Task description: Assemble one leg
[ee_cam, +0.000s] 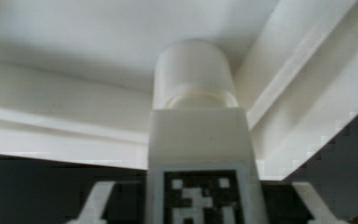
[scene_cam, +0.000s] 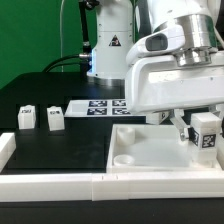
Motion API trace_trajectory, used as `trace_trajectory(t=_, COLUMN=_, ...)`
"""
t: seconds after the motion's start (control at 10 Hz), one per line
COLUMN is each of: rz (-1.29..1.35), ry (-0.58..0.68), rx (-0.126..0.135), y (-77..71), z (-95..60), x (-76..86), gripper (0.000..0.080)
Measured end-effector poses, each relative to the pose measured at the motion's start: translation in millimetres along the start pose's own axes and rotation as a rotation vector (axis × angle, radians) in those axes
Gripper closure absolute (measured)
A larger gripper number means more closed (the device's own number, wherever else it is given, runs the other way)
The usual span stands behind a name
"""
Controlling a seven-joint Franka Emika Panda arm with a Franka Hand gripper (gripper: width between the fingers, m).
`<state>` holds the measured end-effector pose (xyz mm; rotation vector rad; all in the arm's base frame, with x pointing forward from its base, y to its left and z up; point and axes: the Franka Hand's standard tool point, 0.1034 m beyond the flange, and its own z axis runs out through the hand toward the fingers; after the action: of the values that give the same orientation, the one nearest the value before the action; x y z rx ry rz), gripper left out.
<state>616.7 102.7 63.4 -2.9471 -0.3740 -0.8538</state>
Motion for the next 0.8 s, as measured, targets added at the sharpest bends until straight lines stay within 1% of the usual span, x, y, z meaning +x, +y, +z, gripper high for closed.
trace_trajectory(t=0.1, rz=0.000, ry=0.025, rx=-0.007, y=0.4, z=0.0, x=-0.2, gripper=0.0512)
trace_trajectory(t=0.4, rz=-0.001, ry=0.017, rx=-0.004, y=-1.5, z=0.3, x=0.2, gripper=0.0512)
trace_trajectory(t=0.5, rz=0.000, ry=0.017, rx=-0.004, y=-1.3, z=0.4, x=0.0, gripper=0.0400)
trace_trajectory(t=0.6, rz=0.000, ry=0.017, rx=-0.004, y=-1.4, z=0.4, x=0.0, gripper=0.0263)
trace_trajectory(t=0.7, rz=0.000, ry=0.017, rx=-0.004, y=-1.4, z=0.4, x=-0.1, gripper=0.0263)
trace_trajectory(t=0.8, rz=0.000, ry=0.016, rx=-0.004, y=-1.4, z=0.5, x=-0.1, gripper=0.0173)
